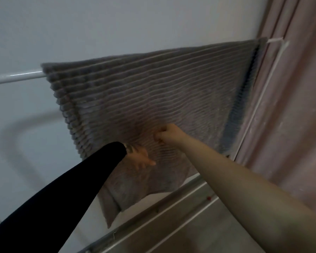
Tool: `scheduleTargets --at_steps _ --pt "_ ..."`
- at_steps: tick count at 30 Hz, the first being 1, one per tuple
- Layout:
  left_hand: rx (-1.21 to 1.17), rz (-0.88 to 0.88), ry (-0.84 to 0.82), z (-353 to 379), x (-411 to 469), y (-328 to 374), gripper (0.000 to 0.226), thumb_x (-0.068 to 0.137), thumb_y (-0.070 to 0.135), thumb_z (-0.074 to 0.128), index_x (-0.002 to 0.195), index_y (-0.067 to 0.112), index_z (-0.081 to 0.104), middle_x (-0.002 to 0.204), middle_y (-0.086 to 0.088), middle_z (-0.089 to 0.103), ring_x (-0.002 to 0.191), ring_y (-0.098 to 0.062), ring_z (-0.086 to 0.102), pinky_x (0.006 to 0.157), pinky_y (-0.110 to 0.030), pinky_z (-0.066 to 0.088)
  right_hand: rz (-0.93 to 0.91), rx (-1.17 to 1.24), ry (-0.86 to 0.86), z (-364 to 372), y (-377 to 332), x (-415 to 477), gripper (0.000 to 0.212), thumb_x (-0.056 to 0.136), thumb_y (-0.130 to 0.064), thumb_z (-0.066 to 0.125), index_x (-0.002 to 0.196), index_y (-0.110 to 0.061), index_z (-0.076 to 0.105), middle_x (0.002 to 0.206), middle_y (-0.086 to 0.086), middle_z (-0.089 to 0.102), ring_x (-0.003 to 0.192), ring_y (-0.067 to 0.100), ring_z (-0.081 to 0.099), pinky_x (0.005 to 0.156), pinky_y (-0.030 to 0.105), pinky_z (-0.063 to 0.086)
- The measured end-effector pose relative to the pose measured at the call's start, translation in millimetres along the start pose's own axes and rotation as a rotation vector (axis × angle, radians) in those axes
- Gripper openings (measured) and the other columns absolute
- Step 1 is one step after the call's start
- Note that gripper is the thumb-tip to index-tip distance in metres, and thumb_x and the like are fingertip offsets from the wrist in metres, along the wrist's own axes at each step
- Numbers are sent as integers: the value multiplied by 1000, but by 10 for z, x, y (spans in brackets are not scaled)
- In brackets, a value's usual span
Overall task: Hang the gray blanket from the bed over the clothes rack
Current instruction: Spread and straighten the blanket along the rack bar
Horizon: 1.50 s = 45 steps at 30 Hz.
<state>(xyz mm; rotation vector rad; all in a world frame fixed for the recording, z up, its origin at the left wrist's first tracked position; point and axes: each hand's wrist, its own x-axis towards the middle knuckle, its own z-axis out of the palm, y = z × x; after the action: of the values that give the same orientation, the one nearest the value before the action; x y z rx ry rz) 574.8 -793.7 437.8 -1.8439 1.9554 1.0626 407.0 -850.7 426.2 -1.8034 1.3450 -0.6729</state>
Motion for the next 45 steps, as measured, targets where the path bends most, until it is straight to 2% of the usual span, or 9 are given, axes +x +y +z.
scheduleTargets --at_steps 3,7,12,17,22,27,31,37,45 --pt "123 175 154 -148 212 563 47 99 47 64 117 5 74 109 -12 75 92 -21 70 88 -33 57 11 28 80 -408 228 -24 18 89 -6 68 72 -10 72 66 4 67 68 18 64 70 35 54" --pt "263 276 332 -341 516 1305 38 94 46 71 117 17 77 115 -6 77 108 -22 70 100 -34 54 35 57 250 -1117 631 54 16 88 -12 70 83 1 78 87 21 79 89 33 75 86 48 60" --pt "232 429 614 -673 864 2350 29 94 35 73 113 14 76 111 -5 75 103 -22 69 84 -26 50 6 186 509 -2388 1233 313 24 94 -20 68 71 -17 70 80 11 74 87 29 71 90 51 59" --pt "310 535 962 -1203 1072 3357 19 92 38 68 102 23 75 99 1 74 94 -23 69 80 -29 53 -46 441 565 -3826 1556 705 12 104 -23 60 93 -20 65 90 7 70 89 29 68 83 45 55" --pt "382 526 1248 -1758 1159 4111 32 91 41 63 113 20 71 121 -5 70 121 -30 56 100 -39 48 -131 550 573 -4818 1546 1158 18 106 -20 55 120 -10 61 107 14 64 95 28 61 88 44 54" --pt "318 268 1209 -2138 1251 4377 51 97 45 59 141 18 56 164 -10 39 153 -30 31 123 -46 30 -121 536 543 -5226 1626 1602 32 101 -15 60 130 -1 64 94 3 69 81 19 65 64 20 54" --pt "318 80 1108 -2303 1352 4460 59 103 56 45 149 19 50 154 -12 53 141 -33 49 116 -43 40 -58 550 542 -5449 1743 1874 62 100 -38 65 151 -6 48 133 5 60 116 20 60 90 25 43" --pt "310 -2 1126 -2312 1480 4412 57 101 68 34 116 27 70 124 -7 71 115 -32 64 95 -41 49 -143 799 300 -5551 1747 1980 36 95 -44 74 74 -18 84 76 -3 72 59 11 62 53 18 52" --pt "221 87 1251 -2324 1442 4264 36 97 57 59 106 28 79 108 -5 78 106 -30 68 95 -39 54 -37 821 270 -5797 1644 2128 41 96 -50 70 96 -9 73 78 2 76 66 20 70 63 30 58"
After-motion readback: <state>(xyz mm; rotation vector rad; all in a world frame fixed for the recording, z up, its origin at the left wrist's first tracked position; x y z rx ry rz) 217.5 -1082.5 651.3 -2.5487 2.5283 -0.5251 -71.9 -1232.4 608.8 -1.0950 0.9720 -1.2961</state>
